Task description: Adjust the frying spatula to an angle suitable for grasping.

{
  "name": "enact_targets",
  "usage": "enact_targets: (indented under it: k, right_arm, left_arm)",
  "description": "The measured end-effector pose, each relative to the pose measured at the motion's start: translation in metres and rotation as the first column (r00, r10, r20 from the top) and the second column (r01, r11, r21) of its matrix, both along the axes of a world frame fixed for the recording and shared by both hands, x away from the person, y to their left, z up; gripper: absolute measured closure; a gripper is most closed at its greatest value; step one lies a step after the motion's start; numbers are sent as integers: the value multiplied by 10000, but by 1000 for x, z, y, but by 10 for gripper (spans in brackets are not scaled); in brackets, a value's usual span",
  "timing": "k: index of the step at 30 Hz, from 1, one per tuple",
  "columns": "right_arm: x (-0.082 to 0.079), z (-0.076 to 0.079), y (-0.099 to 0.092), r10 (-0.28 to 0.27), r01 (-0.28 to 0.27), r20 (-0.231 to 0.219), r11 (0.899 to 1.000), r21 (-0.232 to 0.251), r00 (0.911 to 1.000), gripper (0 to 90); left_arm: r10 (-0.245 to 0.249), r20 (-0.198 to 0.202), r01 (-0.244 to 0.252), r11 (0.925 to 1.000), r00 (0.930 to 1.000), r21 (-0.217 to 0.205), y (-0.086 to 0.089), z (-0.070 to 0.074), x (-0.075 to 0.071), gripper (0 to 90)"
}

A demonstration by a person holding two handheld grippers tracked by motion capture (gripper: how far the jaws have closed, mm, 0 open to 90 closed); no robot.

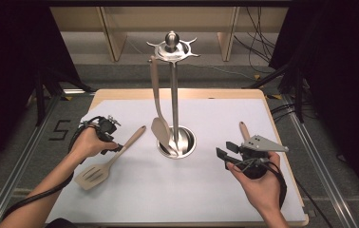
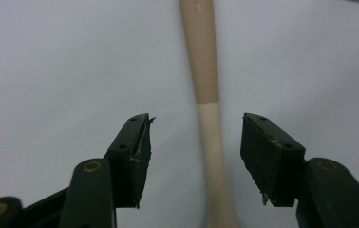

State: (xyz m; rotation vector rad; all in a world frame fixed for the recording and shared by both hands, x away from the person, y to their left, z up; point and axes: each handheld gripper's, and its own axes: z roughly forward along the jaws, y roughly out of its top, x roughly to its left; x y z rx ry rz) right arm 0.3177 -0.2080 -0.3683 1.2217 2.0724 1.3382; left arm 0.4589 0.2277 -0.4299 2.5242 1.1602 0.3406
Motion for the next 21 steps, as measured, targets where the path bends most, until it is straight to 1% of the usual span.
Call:
enact_targets:
  k: [1, 3, 4, 5, 6, 7, 8, 9, 10, 11, 12, 13, 14, 15, 16, 17, 19, 20, 21]
  right_arm:
    - [0, -1, 0, 5, -5, 80, 10000, 47, 10000, 565]
    - [0, -1, 0, 18, -18, 116, 10000, 23, 9999, 564]
    - [0, -1, 0, 66, -66, 158, 10000, -11, 9999, 564]
    - [0, -1, 0, 66, -66, 158, 10000, -11, 9999, 564]
    - [-2, 1, 1, -51, 51, -113, 10000, -44, 9999, 562]
    - [-2, 1, 1, -51, 51, -113, 10000, -44, 9999, 562]
    - [-1, 1, 0, 55, -56, -90, 9999, -143, 9999, 562]
    - [-1, 1, 1, 34, -35, -205, 10000, -42, 9998, 562]
    - [1, -1, 0, 184, -182, 71, 9997, -166, 9998, 562]
    - [2, -1, 0, 237, -231, 189, 9993, -302, 9995, 562]
    - [2, -1, 0, 237, -231, 189, 9993, -302, 9995, 562]
    - [2, -1, 0, 245, -239, 191, 9993, -304, 9995, 562]
    - [1, -1, 0, 182, -180, 75, 9995, -274, 9998, 562]
    - [2, -2, 0, 235, -231, 144, 9993, -284, 9996, 562]
    - [1, -1, 0, 191, -191, 17, 9997, -125, 9998, 562]
    - [1, -2, 0, 177, -177, 20, 9998, -126, 9998, 562]
    - [1, -2, 0, 193, -193, 35, 9997, -114, 9998, 562]
    - [1, -2, 1, 211, -211, 14, 9997, -85, 9998, 562]
    - [2, -1, -1, 238, -228, 219, 9988, -425, 9995, 562]
  left_arm:
    - [57, -133, -56, 10000, 9999, 13, -1, -3, 1, 431]
    - [-13, -125, 12, 10000, 9999, -50, -1, -6, 2, 430]
    - [-20, -295, 21, 10000, 9996, 61, -1, -9, 4, 429]
    - [-20, -295, 21, 10000, 9996, 61, -1, -9, 4, 426]
    - [-76, -477, 80, 9999, 9988, 89, -1, -12, 6, 420]
    - [-76, -477, 80, 9999, 9988, 89, -1, -12, 6, 418]
    - [-75, -710, 88, 9998, 9975, 186, 0, -14, 7, 418]
    - [-224, -736, 254, 9989, 9970, 406, 0, -14, 9, 417]
    - [-269, -832, 315, 9981, 9962, 536, 1, -15, 10, 417]
    - [144, -679, -132, 9997, 9976, 189, -2, -20, 9, 415]
    - [63, -737, -41, 9996, 9973, 297, -1, -20, 10, 415]
    - [161, -813, -138, 9995, 9966, 294, -1, -22, 10, 415]
    - [156, -787, -127, 9992, 9968, 367, 0, -23, 10, 415]
    - [157, -917, -118, 9990, 9957, 432, 1, -25, 11, 414]
    - [206, -964, -162, 9988, 9951, 463, 1, -25, 10, 412]
    - [165, -1014, -114, 9986, 9947, 510, 1, -26, 11, 412]
    - [311, -1207, -251, 9984, 9922, 505, 1, -28, 9, 411]
    - [235, -1388, -152, 9980, 9900, 608, 2, -29, 10, 412]
    - [204, -1449, -110, 9978, 9892, 655, 2, -31, 10, 412]
